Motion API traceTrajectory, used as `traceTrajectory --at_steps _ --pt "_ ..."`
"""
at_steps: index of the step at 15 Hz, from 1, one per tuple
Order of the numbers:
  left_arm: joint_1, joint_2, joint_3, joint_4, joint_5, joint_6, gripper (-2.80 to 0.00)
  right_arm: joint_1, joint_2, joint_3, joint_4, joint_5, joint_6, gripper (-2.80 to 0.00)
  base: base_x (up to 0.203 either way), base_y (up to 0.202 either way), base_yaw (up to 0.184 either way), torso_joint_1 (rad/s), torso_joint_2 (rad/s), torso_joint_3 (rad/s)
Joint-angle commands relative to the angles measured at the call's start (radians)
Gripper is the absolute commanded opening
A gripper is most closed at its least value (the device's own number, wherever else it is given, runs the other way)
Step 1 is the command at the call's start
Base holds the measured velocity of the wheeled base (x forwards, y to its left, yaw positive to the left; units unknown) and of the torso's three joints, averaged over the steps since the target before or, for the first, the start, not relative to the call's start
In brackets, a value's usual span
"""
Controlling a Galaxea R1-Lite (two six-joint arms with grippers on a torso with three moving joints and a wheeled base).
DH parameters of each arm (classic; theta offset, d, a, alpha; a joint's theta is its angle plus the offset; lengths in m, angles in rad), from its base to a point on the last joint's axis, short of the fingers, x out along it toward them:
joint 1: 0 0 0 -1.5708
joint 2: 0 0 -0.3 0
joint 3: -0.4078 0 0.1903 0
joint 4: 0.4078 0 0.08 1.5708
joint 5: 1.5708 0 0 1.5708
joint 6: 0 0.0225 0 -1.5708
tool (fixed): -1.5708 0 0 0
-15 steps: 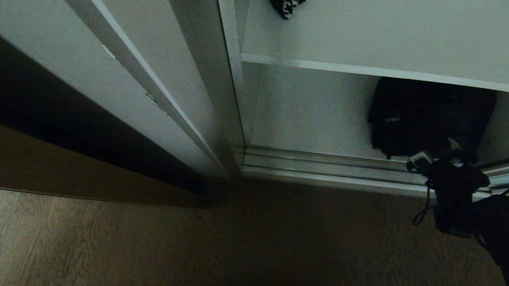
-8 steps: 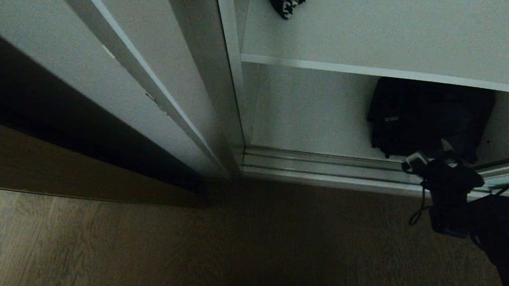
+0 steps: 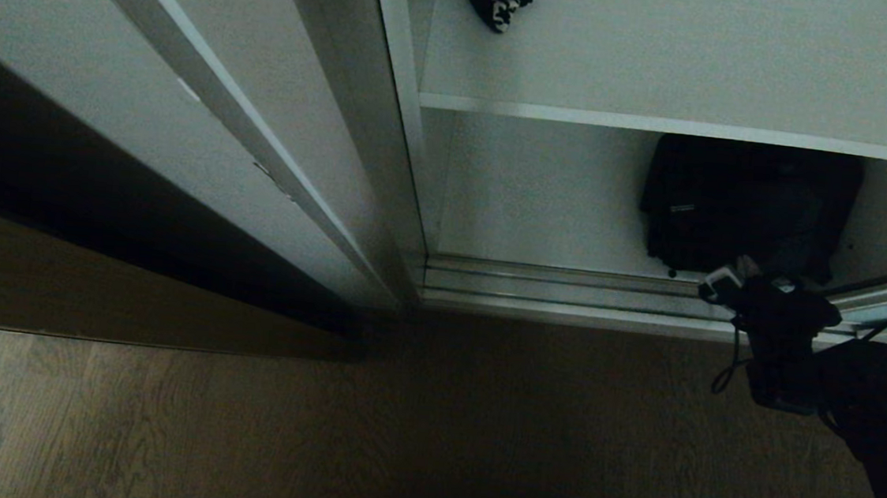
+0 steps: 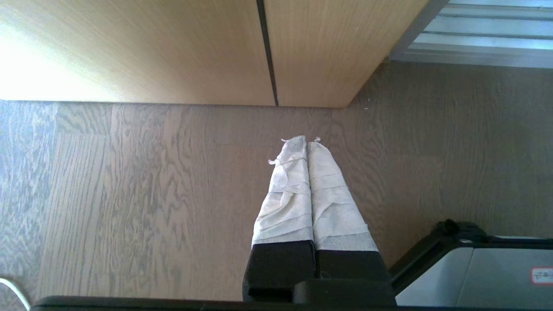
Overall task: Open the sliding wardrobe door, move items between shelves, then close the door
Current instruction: Place the bag on the higher shelf
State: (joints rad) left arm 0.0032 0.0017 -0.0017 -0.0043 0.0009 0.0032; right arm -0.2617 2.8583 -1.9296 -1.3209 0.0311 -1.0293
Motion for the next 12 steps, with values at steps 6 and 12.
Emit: traceTrajectory --at_steps 6,12 --pt "0.001 0.001 0.000 0.000 0.001 0.000 -2.80 0.003 -0.027 -0.001 -0.020 0.001 0.026 -2.80 0.000 0.000 0.000 0.000 0.00 0.000" --pt "0.000 0.001 0.000 0.000 0.001 0.000 -2.80 0.019 -0.132 0.011 -0.092 0.006 0.043 -2.80 0.000 0.000 0.000 0.000 0.00 0.000"
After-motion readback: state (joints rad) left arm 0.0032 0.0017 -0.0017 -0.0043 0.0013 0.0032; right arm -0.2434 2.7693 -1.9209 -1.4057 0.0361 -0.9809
